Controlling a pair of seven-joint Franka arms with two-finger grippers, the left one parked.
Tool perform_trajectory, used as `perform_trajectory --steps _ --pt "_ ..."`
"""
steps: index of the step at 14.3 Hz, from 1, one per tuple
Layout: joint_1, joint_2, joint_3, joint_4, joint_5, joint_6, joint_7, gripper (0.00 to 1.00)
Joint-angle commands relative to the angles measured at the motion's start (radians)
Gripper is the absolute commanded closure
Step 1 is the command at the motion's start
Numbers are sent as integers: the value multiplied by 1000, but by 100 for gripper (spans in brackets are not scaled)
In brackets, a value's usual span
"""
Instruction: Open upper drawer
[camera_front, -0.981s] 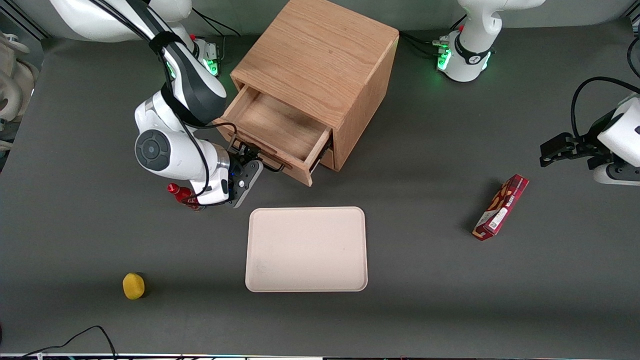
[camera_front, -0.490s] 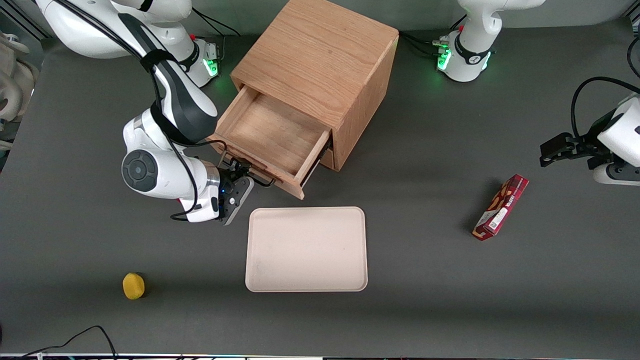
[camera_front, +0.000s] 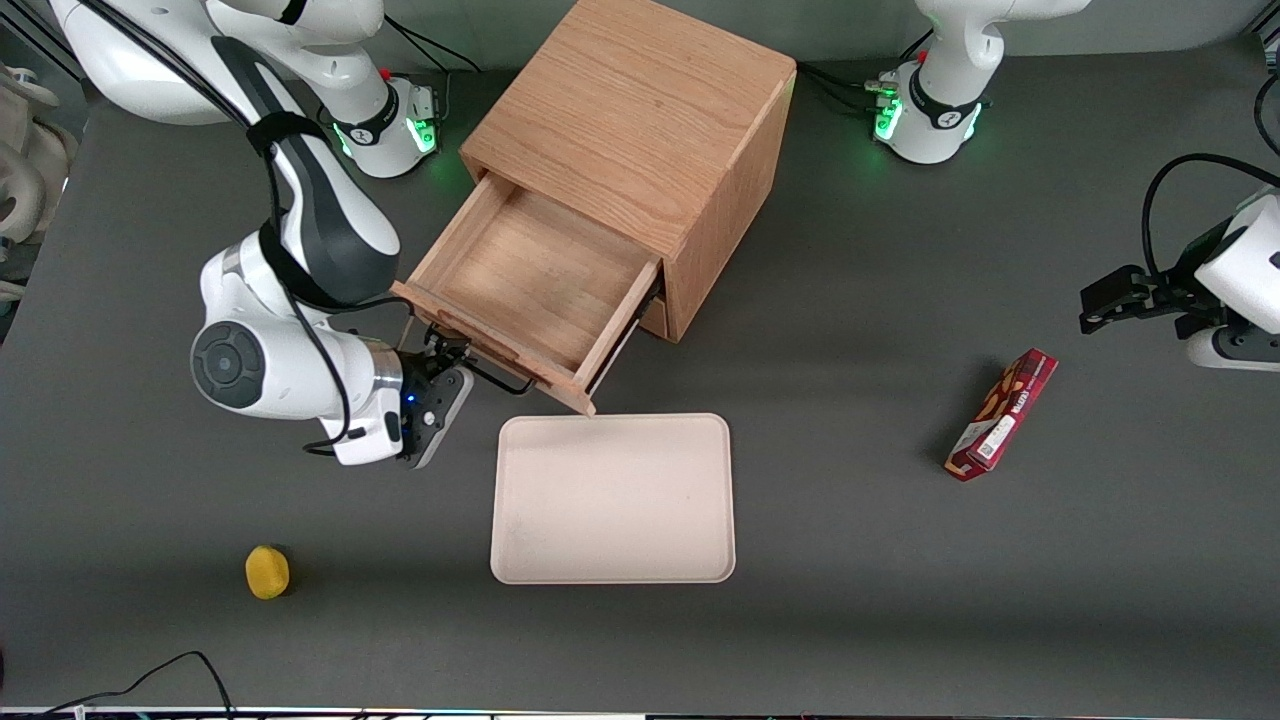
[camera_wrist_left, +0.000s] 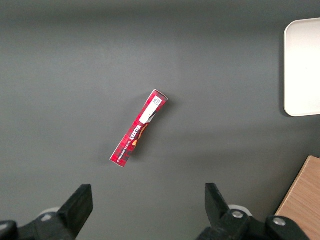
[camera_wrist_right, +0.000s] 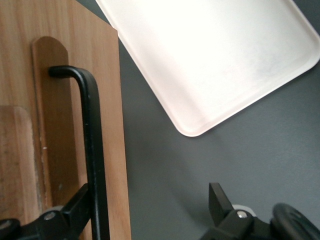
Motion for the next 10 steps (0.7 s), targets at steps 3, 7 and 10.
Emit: perform_trajectory --steps 3,7,10 --pt "9 35 -8 81 -19 -61 -20 0" --pt "12 -6 -11 257 -19 -254 -16 0" --pt "12 -127 -8 299 -66 -310 55 0"
